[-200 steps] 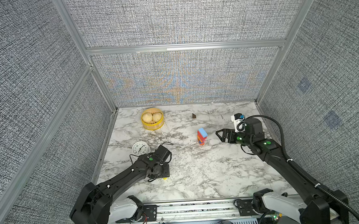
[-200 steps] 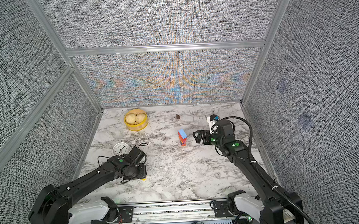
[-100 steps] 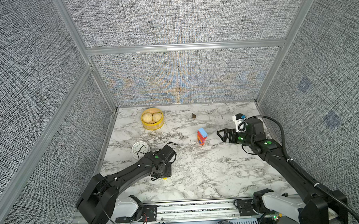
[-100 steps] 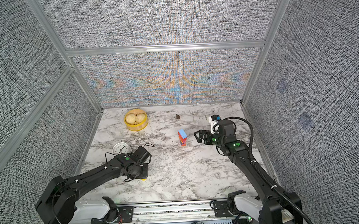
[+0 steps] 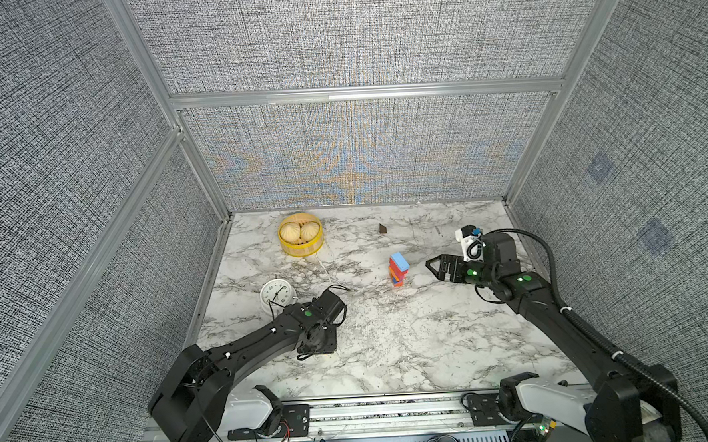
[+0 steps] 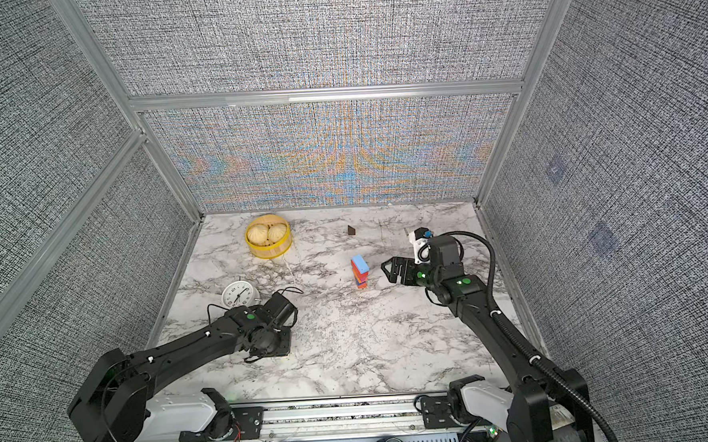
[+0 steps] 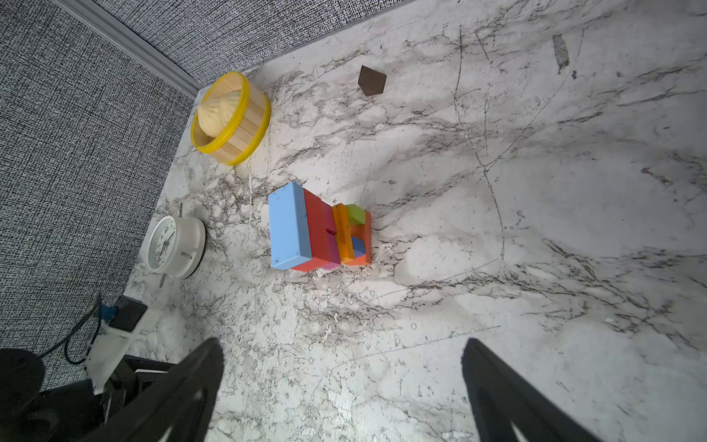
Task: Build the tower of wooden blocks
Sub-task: 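Lower the left gripper over the yellow cylinder and close on it, then lift the yellow cylinder and carry it toward the tower with the left gripper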
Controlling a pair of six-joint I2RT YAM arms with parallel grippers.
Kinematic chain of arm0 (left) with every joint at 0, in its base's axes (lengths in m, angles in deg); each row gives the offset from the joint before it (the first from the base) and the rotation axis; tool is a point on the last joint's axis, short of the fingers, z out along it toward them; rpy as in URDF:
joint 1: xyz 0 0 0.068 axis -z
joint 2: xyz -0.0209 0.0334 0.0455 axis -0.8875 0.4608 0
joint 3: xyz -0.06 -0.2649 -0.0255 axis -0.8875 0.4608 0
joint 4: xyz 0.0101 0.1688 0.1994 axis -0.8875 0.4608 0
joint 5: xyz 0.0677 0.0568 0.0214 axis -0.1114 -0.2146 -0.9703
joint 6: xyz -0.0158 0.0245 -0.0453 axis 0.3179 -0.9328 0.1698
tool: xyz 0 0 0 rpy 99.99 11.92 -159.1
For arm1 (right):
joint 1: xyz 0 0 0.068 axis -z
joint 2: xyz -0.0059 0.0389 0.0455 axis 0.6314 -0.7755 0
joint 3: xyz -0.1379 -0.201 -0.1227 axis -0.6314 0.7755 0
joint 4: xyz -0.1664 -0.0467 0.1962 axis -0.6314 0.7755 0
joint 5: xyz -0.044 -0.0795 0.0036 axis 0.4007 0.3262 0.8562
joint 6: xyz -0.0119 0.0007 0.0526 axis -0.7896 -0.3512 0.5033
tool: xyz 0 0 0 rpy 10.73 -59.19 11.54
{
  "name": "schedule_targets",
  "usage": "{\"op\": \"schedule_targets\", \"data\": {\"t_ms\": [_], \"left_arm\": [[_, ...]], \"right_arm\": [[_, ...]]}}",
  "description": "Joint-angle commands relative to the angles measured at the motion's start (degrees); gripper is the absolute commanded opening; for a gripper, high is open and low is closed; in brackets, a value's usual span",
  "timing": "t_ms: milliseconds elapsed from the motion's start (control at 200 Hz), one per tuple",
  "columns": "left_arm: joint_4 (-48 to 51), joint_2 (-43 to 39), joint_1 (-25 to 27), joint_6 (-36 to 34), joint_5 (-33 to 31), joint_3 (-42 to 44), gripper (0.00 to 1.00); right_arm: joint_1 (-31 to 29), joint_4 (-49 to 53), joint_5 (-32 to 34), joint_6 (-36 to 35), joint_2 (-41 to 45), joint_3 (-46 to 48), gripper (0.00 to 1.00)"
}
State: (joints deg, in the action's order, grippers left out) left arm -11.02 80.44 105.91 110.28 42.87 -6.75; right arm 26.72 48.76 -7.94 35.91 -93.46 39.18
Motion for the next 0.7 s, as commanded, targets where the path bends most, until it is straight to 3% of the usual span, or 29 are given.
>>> {"op": "schedule_targets", "data": {"t_ms": [0,395,695], "left_arm": [[-0.7,-0.4,0.0,0.4,0.2,0.0,0.36],[1.4,-0.9,0.0,-0.5,-0.6,-2.1,0.30],[7.3,-1.2,0.0,-4.6,-0.7,-9.5,0.30]], "right_arm": [[-0.1,0.0,-0.3,-0.4,-0.1,-0.5,0.99],[-0.1,0.1,-0.4,-0.5,-0.5,-0.3,0.99],[0.0,0.1,-1.0,-0.3,-1.1,-0.2,0.99]]}}
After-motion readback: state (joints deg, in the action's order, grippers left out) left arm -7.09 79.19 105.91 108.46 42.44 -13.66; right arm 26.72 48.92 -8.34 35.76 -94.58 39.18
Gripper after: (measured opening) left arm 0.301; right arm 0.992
